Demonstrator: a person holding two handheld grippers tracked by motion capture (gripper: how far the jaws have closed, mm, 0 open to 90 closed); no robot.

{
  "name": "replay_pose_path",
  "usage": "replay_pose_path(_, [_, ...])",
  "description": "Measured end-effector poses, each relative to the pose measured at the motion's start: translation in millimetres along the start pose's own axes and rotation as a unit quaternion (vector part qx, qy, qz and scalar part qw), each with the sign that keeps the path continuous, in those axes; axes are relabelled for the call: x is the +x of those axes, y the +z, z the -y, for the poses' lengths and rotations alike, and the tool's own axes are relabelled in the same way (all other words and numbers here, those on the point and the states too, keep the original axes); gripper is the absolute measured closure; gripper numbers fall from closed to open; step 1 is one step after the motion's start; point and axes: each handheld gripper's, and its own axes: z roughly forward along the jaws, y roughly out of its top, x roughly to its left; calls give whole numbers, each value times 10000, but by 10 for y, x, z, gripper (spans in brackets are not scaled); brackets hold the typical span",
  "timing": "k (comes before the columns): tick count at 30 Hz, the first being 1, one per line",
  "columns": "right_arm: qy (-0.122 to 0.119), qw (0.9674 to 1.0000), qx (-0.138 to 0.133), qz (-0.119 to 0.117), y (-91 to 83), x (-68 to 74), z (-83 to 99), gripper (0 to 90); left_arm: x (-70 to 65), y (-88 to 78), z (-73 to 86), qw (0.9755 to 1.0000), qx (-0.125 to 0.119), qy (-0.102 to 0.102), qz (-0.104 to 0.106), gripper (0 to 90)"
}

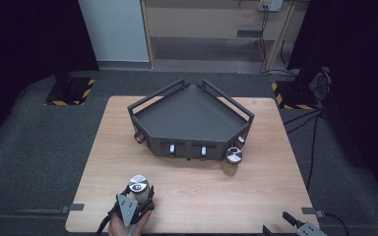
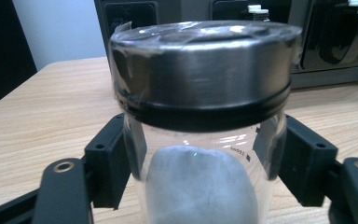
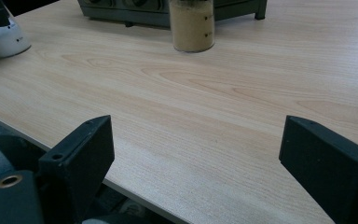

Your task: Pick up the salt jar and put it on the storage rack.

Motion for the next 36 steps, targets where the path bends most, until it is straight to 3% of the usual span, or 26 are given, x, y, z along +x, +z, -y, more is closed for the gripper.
replay_pose_path(17, [23, 10000, -10, -7, 0, 2, 4, 106, 8, 6, 78, 9999, -149, -43, 16, 294])
replay_pose_path(22, [27, 10000, -7, -10, 0, 4, 4, 106, 48, 20, 116, 9996, -246, 50, 118, 296])
replay_pose_path(26, [20, 10000, -19, -19, 0, 8, 2, 106, 62, 31, 95, 9997, -198, -66, 148, 297])
replay_pose_path(36, [35, 10000, -54, 1, -21, 4, -3, 105, 89, 45, 22, 9995, -123, 38, 298, 299])
